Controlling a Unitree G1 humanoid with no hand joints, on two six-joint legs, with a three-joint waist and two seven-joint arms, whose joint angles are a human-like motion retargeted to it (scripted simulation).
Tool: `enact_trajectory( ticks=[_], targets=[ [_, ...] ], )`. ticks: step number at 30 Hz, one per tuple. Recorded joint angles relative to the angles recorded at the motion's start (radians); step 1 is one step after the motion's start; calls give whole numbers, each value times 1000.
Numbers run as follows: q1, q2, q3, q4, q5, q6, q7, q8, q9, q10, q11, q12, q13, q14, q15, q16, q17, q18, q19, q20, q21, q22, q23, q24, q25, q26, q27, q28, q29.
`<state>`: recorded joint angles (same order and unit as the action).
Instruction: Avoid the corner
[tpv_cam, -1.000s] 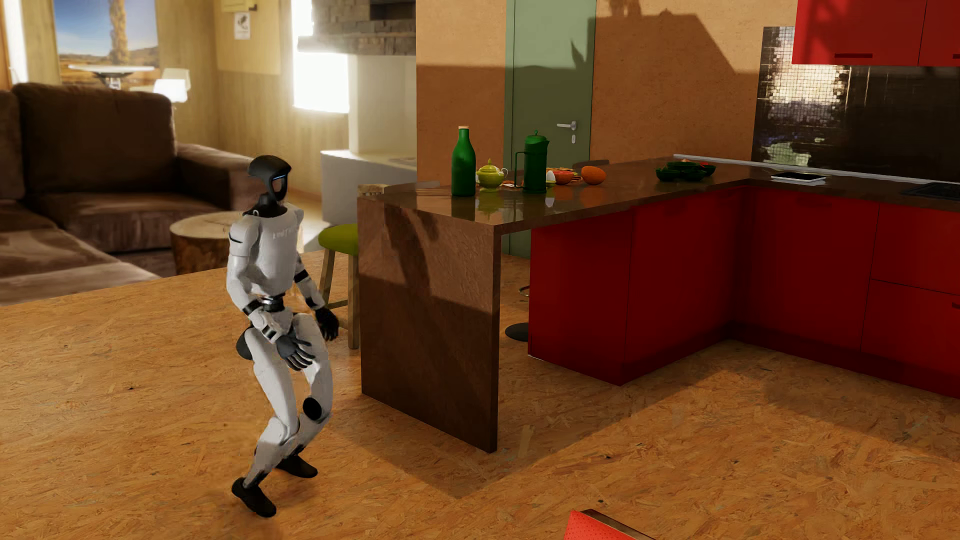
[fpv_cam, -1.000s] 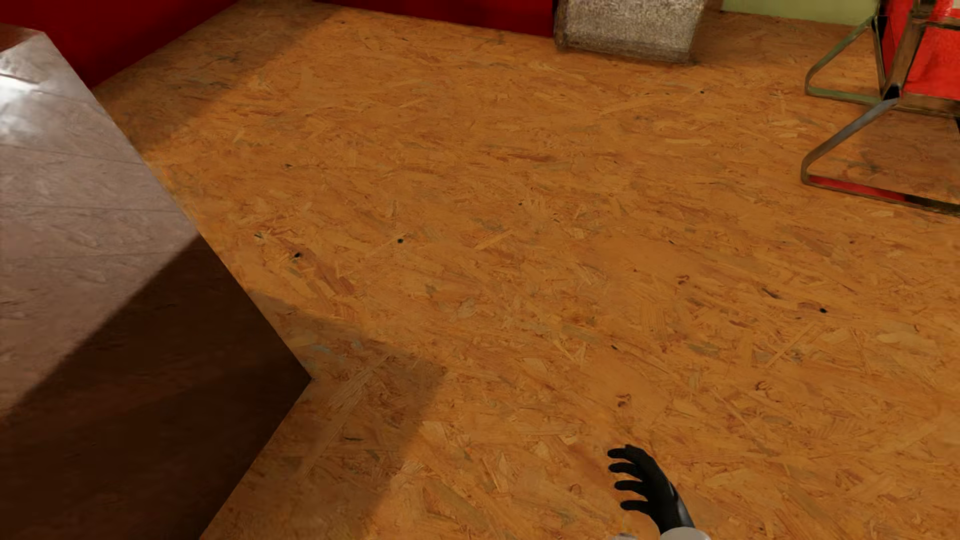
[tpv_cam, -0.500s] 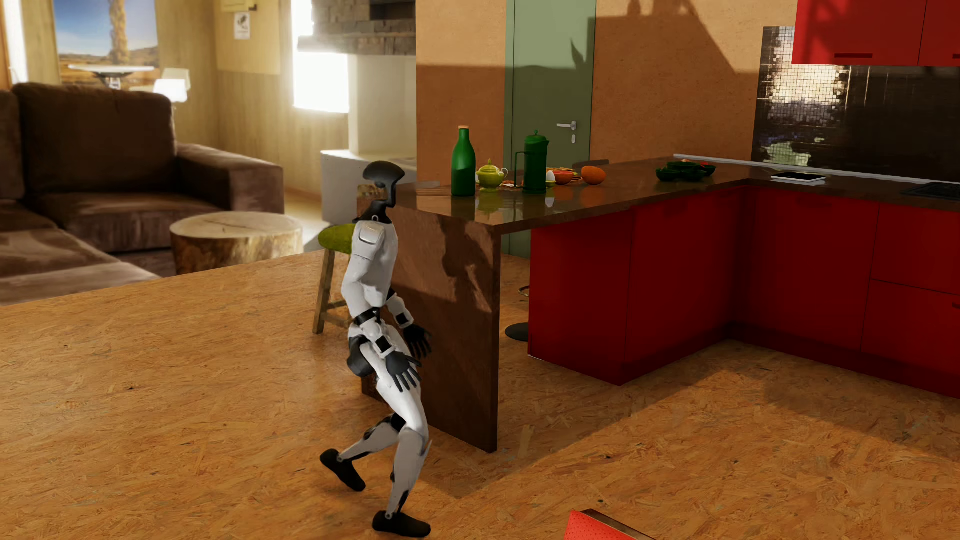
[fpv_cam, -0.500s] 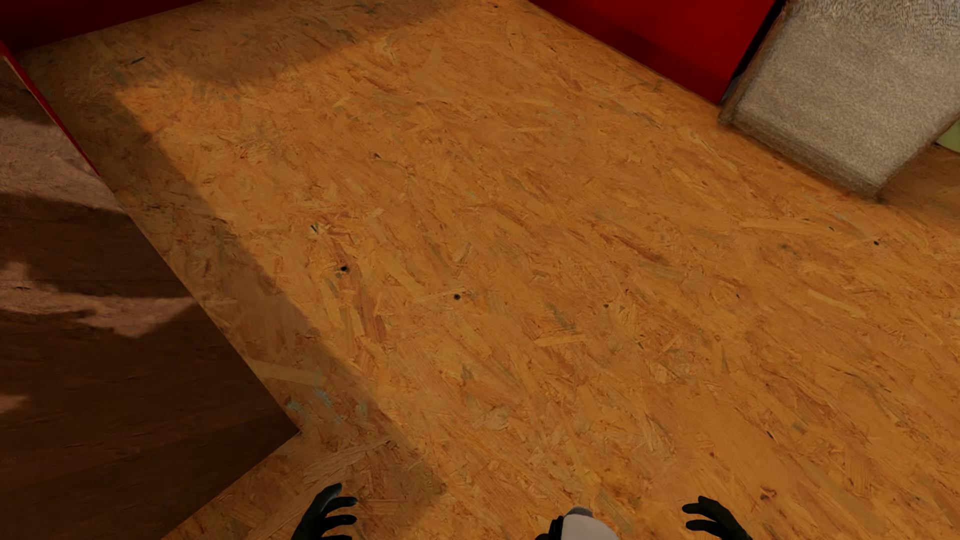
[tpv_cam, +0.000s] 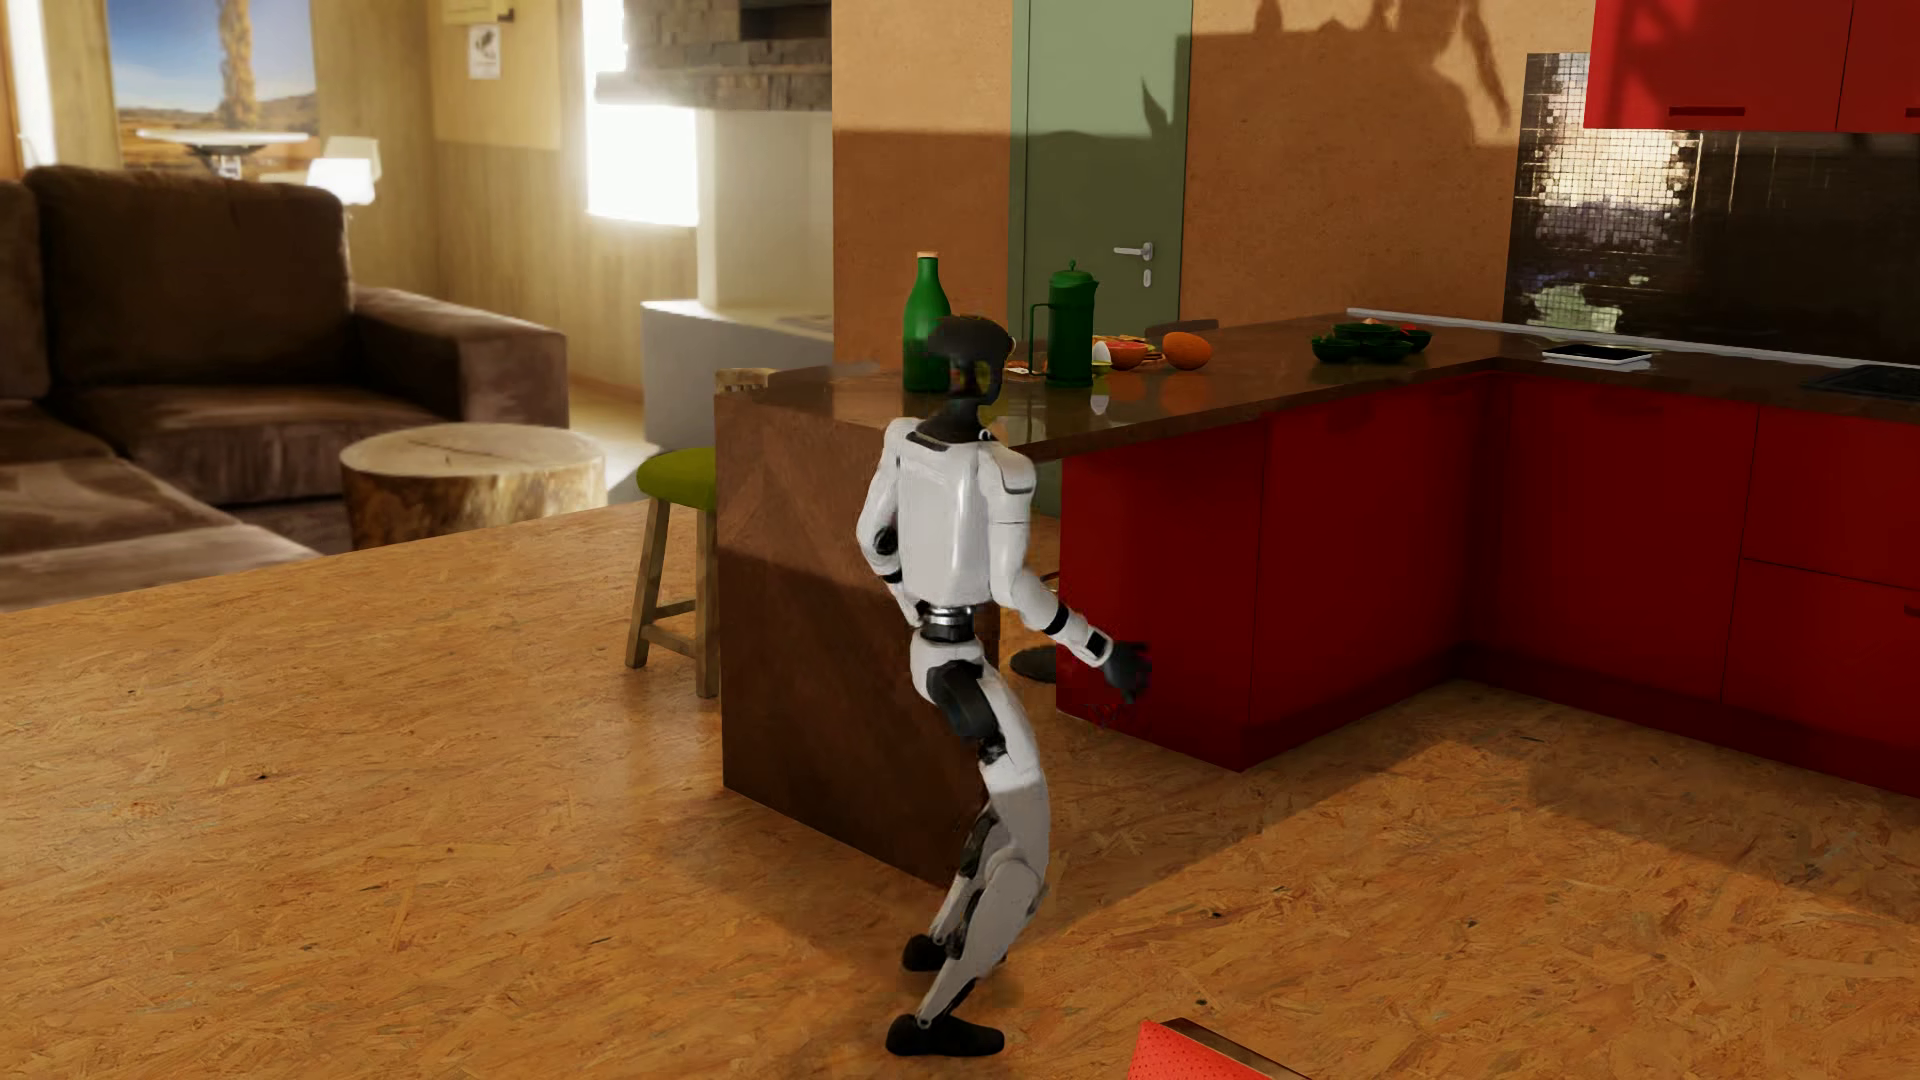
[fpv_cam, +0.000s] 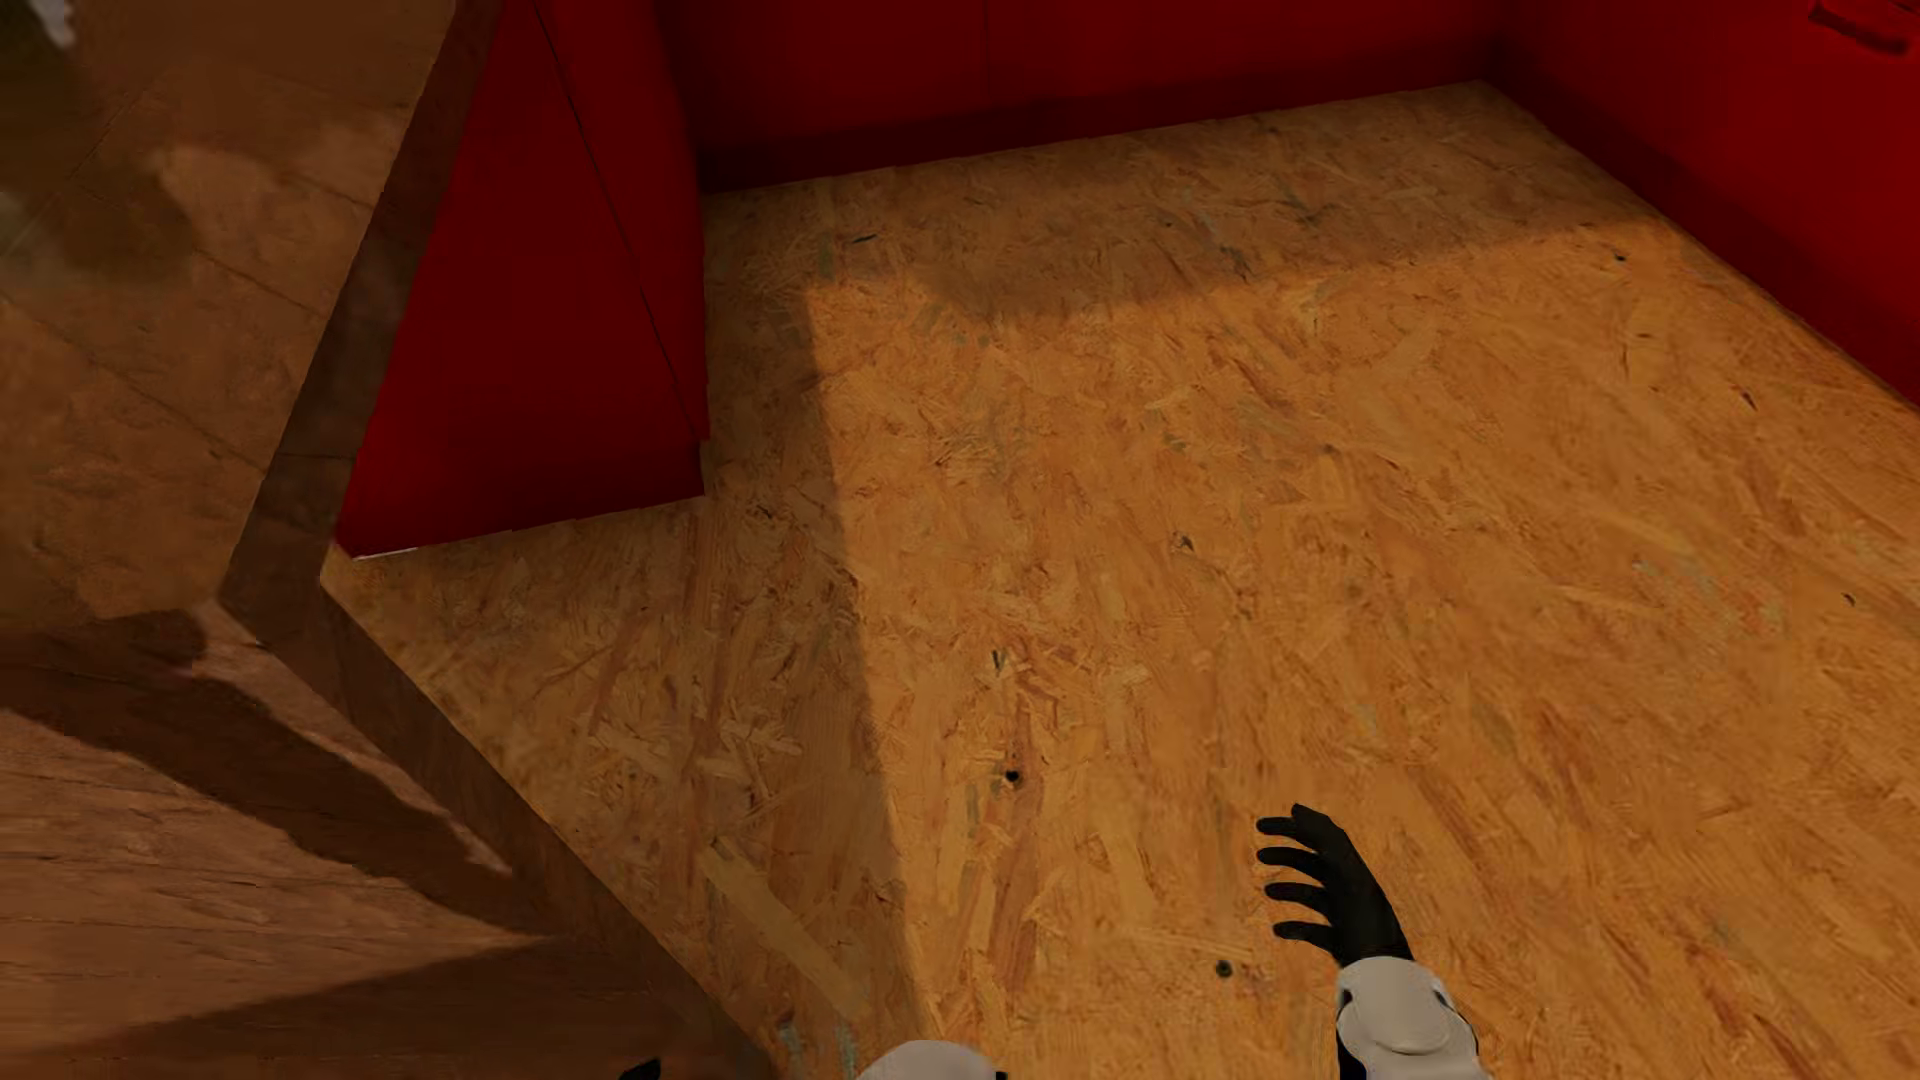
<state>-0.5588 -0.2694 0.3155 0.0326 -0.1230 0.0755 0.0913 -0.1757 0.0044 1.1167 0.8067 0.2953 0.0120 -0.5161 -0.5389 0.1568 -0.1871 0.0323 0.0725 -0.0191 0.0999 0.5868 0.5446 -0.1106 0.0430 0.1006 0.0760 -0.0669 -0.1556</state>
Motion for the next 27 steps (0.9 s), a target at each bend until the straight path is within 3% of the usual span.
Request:
enact_trajectory(
  ticks=[1, 2, 3, 4, 6, 8, 9, 10, 11, 12, 13, 14, 15, 16, 17, 19, 20, 21, 22, 23, 24, 26, 27],
  targets=[
    [9, -26, -15, 5, 3, 13, -13, 28, 4, -123, 149, 23, -51, 41, 40, 26, 42, 13, 24, -33, 8, 34, -9, 16, 16, 9, -56, 41, -7],
    [36, -127, -64, -5, 23, -2, -23, 104, 7, -162, 363, 17, -67, 59, 184, 56, 87, 33, 43, -93, 28, 157, 37, 28, 15, 6, -141, 88, 1],
    [72, -232, -120, -30, 58, -39, -35, 175, 15, -168, 471, 5, -10, 24, 259, 48, 54, 32, 58, -86, 93, 211, 64, 29, -4, 15, -211, 129, 27],
    [114, -324, -193, -52, 90, -81, -62, 208, 20, -191, 474, 10, 74, -1, 212, 36, 37, 26, 73, -45, 36, 162, 71, 24, -46, 25, -211, 154, 68],
    [233, -473, -285, -92, 66, -169, -114, 205, 30, -268, 396, -62, 211, -44, 146, 25, 26, 11, 102, -56, -79, 102, 78, 49, -139, 24, -104, 174, 137],
    [319, -482, -262, -106, 6, -204, -162, 199, 38, -265, 109, -163, 281, -85, 186, -18, -27, 8, 152, -31, -93, 4, 98, 114, -171, 12, -43, 127, 145],
    [282, -438, -231, -105, -31, -196, -147, 172, 55, -92, 21, -194, 249, -39, 318, -16, -61, 25, 177, -50, -89, 6, 115, 137, -151, 1, -60, 96, 125],
    [203, -399, -184, -64, -35, -143, -113, 129, 63, 84, 30, -201, 206, 102, 347, -26, -85, 81, 134, -54, -84, 40, 134, 138, -105, -7, -110, 59, 77],
    [135, -343, -142, -25, -39, -86, -67, 90, 73, 171, 29, -158, 144, 192, 300, -11, -79, 81, 28, -47, -87, 48, 121, 127, -56, -13, -146, 20, 16],
    [87, -283, -88, 3, -50, -30, -32, 57, 76, 174, 29, -91, 96, 162, 252, 6, -55, 39, -40, -21, -67, 35, 92, 116, -13, -12, -177, -7, -45],
    [56, -228, -36, 22, -60, 15, -18, 29, 51, 85, 14, -35, 60, 79, 212, 30, -20, 14, 18, 2, -23, 27, 47, 115, 8, -1, -182, -9, -85],
    [54, -177, -16, 25, -69, 51, -25, 17, 27, -47, 21, 13, 7, 15, 158, 40, 22, -7, 39, 17, 15, 44, 32, 117, 5, 10, -176, 11, -101],
    [79, -165, -21, 14, -79, 63, -33, 45, 8, -162, 82, 53, -44, 0, 96, 56, 43, -1, 60, -7, 61, 88, 6, 110, -16, 15, -153, 51, -91],
    [129, -208, -56, -9, -78, 53, -39, 114, 15, -163, 247, 43, -40, -42, 152, 67, 67, -1, 76, -68, 51, 148, 24, 86, -53, 25, -163, 101, -56],
    [177, -266, -101, -30, -52, 20, -50, 188, 15, -185, 367, 21, 30, -73, 225, 56, 89, -6, 84, -96, 25, 146, 44, 54, -91, 41, -191, 146, -9],
    [261, -308, -194, -69, -37, -62, -85, 227, 22, -206, 217, -61, 203, -122, 132, -30, 13, -16, 95, -38, -62, 10, 89, -1, -152, 62, -213, 191, 100],
    [240, -270, -202, -68, -42, -71, -107, 203, 28, -93, 166, -118, 245, -92, 60, -77, -39, -9, 65, -48, -89, 4, 122, -16, -155, 44, -192, 183, 130],
    [180, -215, -182, -53, -43, -63, -109, 165, 28, 58, 152, -140, 246, 24, 20, -63, -74, 49, 54, -84, -76, 44, 136, -34, -134, 11, -139, 130, 130],
    [124, -135, -144, -32, -42, -45, -82, 125, 33, 131, 105, -120, 205, 87, -5, -30, -72, 84, 57, -67, -74, 59, 114, -44, -96, -7, -70, 55, 106],
    [69, -68, -102, -15, -48, -32, -33, 90, 38, 110, 70, -79, 139, 89, -18, -15, -46, 88, 67, -26, -62, 17, 46, -35, -56, -5, -3, 1, 72],
    [40, -63, -81, 2, -62, -18, 14, 69, 49, -3, 170, -53, 58, 54, 27, 8, 9, 93, 91, -56, -36, 0, -7, -6, -27, 2, 23, -12, 34],
    [174, -241, -106, -27, -18, -32, -17, 174, 47, -177, 499, -16, -27, -94, 369, 53, 77, 37, 140, -115, 4, 134, 61, 68, -17, -3, -62, 29, -1],
    [245, -316, -141, -49, 16, -54, -48, 208, 55, -221, 484, -6, 26, -115, 325, 27, 68, 34, 158, -98, -6, 129, 61, 84, -23, 15, -119, 66, -3]
  ],
)
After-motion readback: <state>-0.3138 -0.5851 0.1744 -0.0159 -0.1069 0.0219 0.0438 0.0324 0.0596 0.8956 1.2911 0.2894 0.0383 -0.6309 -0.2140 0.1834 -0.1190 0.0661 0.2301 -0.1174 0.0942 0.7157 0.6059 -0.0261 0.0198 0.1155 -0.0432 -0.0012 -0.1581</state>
